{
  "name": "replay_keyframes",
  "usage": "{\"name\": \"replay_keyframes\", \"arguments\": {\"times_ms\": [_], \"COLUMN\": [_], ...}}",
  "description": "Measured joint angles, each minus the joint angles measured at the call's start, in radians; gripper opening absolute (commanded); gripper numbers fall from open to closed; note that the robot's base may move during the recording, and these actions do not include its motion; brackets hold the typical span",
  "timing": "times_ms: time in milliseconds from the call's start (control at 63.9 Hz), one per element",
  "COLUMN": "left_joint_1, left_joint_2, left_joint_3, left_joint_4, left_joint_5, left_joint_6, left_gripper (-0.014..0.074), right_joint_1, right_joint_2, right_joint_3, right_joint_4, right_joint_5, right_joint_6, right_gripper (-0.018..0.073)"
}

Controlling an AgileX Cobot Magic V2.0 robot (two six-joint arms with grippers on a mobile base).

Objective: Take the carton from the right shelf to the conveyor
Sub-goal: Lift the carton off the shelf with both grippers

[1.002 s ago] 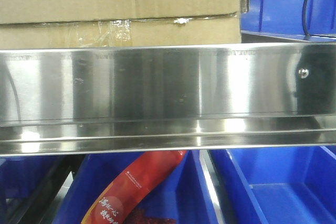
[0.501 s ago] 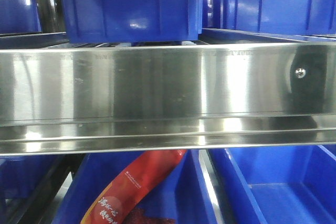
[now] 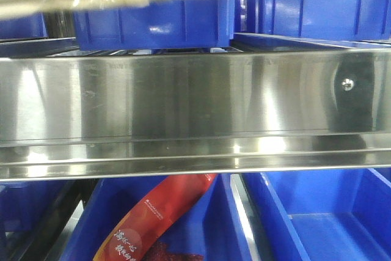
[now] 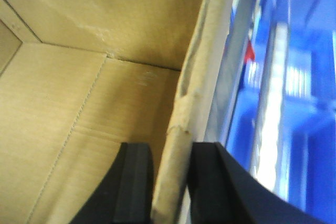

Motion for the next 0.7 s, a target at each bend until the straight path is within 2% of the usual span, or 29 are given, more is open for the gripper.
{"name": "replay_keyframes", "arguments": {"times_ms": [705], "left_joint_1": [-0.005], "left_joint_2": [-0.002], "left_joint_3": [0.002], "left_joint_4": [0.005], "left_joint_5": [0.000], "left_joint_6": [-0.002], "left_gripper": [-0.0006], "right_joint_1": [0.000], "right_joint_2": [-0.017], "right_joint_3": [0.022], "right_joint_4": [-0.002], "right_joint_5": [-0.035], "right_joint_6": [0.003], "right_gripper": [-0.0061]}}
